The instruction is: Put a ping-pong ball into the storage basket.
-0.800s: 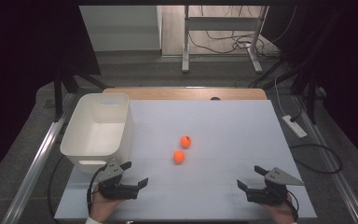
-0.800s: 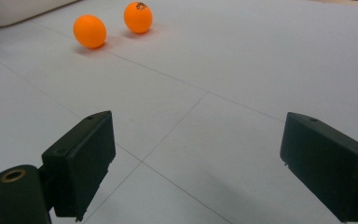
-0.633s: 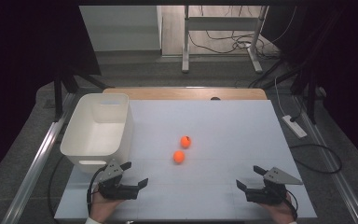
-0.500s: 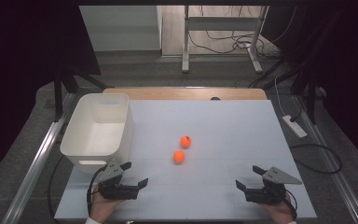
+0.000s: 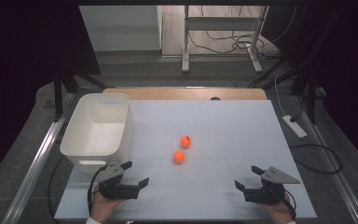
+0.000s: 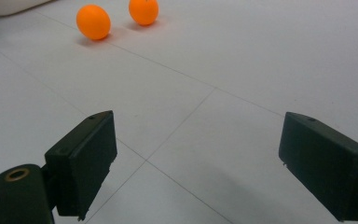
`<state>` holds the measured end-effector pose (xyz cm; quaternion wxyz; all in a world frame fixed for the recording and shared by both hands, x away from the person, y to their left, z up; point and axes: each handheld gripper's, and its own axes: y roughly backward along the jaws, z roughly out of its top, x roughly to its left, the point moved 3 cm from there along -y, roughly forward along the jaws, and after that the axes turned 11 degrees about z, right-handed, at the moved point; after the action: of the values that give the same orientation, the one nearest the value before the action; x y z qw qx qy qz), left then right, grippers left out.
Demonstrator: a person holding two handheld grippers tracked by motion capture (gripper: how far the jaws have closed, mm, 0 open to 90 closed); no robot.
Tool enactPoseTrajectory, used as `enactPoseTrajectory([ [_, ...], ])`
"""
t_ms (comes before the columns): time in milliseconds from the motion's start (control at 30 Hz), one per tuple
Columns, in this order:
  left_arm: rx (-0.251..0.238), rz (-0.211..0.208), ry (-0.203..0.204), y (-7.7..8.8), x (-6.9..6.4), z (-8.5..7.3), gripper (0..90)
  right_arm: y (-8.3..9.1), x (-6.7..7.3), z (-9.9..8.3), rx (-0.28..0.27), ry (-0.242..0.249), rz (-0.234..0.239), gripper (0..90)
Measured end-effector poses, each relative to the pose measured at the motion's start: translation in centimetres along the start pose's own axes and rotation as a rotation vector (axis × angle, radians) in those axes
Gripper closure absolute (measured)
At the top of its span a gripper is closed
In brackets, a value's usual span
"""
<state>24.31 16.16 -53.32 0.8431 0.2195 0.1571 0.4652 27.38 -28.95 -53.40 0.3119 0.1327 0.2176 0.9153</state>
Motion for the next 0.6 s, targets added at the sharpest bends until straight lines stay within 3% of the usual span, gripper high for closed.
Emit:
enactPoseTrajectory([
  [367,0.006,0.0,0.0,-0.18,-0.06,0.12,8.7,0.07,-0.03,0.06,-0.006,-0.001,-0.012,12.1],
  [600,0.009,0.021,0.006,0.35,0.24,0.33,9.1,-0.02,0.13,0.29,-0.008,0.008,-0.013,12.5],
])
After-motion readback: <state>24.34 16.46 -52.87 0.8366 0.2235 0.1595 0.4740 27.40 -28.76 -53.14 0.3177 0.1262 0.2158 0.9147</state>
